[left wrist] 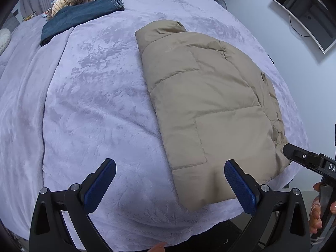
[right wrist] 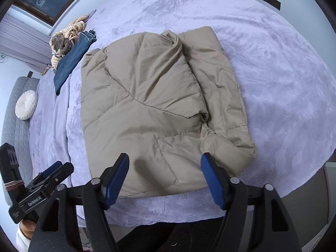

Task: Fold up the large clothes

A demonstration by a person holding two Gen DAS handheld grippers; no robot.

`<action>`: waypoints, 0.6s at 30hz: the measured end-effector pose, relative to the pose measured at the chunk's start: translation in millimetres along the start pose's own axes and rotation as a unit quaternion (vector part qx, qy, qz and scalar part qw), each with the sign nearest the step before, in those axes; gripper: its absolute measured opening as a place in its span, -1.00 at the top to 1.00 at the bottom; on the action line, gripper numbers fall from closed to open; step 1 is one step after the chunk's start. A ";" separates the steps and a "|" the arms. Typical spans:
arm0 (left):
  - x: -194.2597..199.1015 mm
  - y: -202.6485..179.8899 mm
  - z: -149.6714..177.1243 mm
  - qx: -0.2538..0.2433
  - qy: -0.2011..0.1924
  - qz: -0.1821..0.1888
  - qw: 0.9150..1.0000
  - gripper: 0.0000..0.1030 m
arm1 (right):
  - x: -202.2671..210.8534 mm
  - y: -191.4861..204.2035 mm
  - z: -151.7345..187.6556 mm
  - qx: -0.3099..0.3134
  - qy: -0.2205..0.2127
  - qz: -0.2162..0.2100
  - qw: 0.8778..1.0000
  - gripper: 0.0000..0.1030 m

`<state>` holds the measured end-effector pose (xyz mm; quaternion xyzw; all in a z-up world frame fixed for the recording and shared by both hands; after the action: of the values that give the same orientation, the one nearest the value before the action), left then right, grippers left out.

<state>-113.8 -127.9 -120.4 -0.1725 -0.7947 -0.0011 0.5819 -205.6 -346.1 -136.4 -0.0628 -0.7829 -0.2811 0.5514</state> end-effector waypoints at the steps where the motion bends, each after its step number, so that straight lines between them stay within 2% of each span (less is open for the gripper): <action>1: -0.8 0.7 -1.2 0.003 0.001 0.000 1.000 -1.00 | 1.4 0.9 -2.4 0.002 -0.001 -0.001 1.000 -0.54; 7: -12.6 7.0 -16.1 0.026 0.008 -0.008 1.000 -1.00 | 4.8 2.4 -26.5 0.022 0.004 -0.006 1.000 -0.57; 14: -31.8 10.1 -41.9 0.071 0.018 -0.024 0.997 -1.00 | -9.5 -16.4 -62.7 0.039 0.033 -0.006 0.999 -0.57; 18: -44.7 2.4 -51.0 0.078 0.026 -0.003 0.997 -1.00 | -20.4 -31.8 -78.7 0.041 0.047 -0.006 0.998 -0.58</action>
<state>-54.2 -148.1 -145.8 -0.1244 -0.7776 0.0546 0.6139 -145.6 -408.4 -148.1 -0.0219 -0.7676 -0.2549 0.5876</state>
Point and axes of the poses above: each gripper's, at about its wrist camera, not at the fingertips, and x roughly against the way its jaws point, y to its left, z to its underside, the point moved 9 cm from there along -x, roughly the way its jaws point, and after that the axes turned 1 degree about -y, right-handed, at the moved point
